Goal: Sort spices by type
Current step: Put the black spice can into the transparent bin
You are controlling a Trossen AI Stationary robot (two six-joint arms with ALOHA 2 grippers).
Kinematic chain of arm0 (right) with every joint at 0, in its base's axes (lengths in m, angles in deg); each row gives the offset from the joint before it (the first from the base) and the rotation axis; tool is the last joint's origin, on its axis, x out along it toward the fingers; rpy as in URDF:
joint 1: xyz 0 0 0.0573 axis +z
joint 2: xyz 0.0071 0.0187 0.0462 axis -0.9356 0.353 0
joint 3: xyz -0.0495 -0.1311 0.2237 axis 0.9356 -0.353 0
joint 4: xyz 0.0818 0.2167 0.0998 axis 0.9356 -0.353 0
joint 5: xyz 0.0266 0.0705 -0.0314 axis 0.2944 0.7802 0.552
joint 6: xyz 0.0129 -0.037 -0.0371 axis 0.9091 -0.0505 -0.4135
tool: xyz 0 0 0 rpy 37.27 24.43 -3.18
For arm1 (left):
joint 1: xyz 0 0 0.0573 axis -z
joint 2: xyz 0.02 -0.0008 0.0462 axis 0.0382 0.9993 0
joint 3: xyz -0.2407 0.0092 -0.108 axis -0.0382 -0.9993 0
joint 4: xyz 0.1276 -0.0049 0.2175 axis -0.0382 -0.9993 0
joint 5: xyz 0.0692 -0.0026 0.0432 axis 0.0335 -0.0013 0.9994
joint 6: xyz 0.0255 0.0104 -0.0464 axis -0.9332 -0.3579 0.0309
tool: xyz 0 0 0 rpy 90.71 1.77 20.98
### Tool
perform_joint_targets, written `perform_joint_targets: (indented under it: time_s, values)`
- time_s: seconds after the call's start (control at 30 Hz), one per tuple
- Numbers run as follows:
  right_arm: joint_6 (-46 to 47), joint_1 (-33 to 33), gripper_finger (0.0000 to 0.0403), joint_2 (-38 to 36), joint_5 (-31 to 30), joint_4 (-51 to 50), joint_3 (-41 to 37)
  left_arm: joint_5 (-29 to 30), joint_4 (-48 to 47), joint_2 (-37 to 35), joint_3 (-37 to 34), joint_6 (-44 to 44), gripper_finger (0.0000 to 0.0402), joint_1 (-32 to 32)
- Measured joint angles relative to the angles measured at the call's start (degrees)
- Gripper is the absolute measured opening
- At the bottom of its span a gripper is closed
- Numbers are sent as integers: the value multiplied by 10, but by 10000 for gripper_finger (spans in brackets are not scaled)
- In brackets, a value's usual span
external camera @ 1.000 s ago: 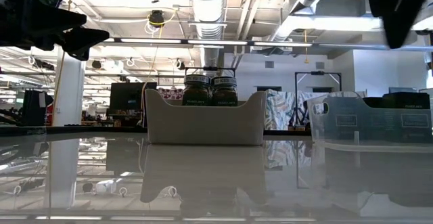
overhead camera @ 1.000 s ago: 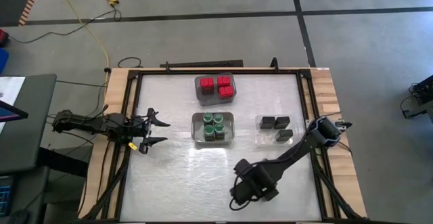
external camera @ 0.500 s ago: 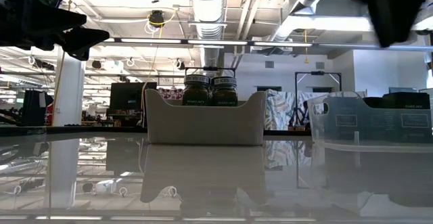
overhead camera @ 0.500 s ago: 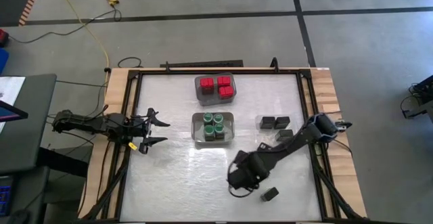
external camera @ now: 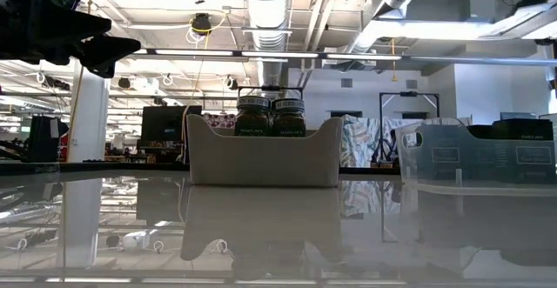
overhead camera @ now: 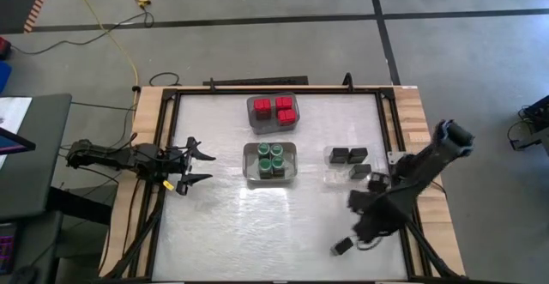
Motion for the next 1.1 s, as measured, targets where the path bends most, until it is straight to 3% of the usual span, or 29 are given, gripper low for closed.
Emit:
perform_joint_targets:
  time_s: [0.17, 0.37, 0.6, 0.8, 1.1]
  values:
    - [105, 63, 333, -103, -1, 59, -45, 0, 0, 0, 0, 0, 247, 0]
    - [354, 99, 332, -146, -1, 62, -46, 0, 0, 0, 0, 0, 247, 0]
    - [506, 102, 329, -104, -1, 83, -46, 0, 0, 0, 0, 0, 247, 0]
    - [555, 101, 329, -53, -1, 186, -46, 0, 0, 0, 0, 0, 247, 0]
    - [641, 101, 329, -2, -1, 250, -46, 0, 0, 0, 0, 0, 247, 0]
